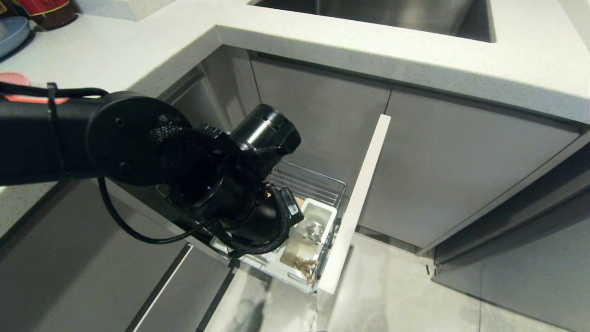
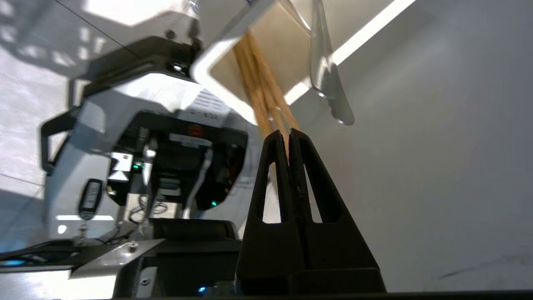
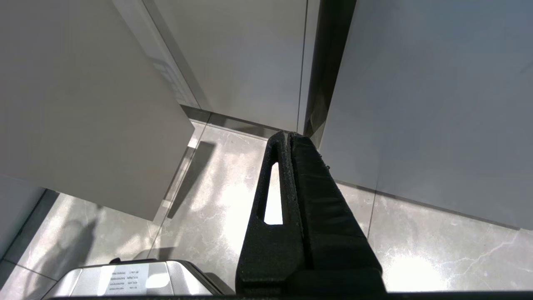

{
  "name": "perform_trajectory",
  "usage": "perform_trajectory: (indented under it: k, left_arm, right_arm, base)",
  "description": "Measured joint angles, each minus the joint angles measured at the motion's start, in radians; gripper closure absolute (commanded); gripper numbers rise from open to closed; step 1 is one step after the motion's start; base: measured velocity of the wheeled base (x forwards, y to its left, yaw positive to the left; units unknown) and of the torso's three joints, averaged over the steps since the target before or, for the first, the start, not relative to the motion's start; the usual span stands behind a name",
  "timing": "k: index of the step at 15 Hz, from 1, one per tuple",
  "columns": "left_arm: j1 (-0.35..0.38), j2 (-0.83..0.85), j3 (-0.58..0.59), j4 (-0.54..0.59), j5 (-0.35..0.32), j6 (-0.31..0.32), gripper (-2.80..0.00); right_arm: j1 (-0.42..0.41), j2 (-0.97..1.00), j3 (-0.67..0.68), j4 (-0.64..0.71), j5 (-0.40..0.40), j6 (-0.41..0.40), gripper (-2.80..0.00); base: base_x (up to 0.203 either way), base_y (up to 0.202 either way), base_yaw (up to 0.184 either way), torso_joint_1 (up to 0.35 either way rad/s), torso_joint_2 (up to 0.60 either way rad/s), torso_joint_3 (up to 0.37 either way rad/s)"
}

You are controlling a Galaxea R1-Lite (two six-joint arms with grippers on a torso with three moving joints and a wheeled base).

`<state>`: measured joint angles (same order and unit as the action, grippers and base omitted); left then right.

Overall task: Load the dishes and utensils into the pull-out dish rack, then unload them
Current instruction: Take the spoon out of the cupboard

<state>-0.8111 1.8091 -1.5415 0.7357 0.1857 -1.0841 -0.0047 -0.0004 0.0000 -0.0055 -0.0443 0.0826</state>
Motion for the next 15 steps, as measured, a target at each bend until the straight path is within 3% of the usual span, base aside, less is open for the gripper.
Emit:
perform_trajectory:
  k: [3,4,15]
  left_arm:
    - [-0.001,0.021,0.006,-0.052,-0.007,0.002,0.0]
    - [-0.001,0.03,0.007,-0.069,-0.007,0.002,-2.8]
    - [0.032,0.138,-0.061,-0.112,-0.012,-0.024,-2.8]
  right_arm:
    - [0.0,0.0,0.0,0.0,0.0,0.0,0.0]
    - [0.0,0.0,0.0,0.0,0.0,0.0,0.0]
    - [0.0,0.0,0.0,0.0,0.0,0.0,0.0]
  base:
    - [0.0,0.0,0.0,0.0,0.0,0.0]
    - [0.0,0.0,0.0,0.0,0.0,0.0]
    - [0.0,0.0,0.0,0.0,0.0,0.0]
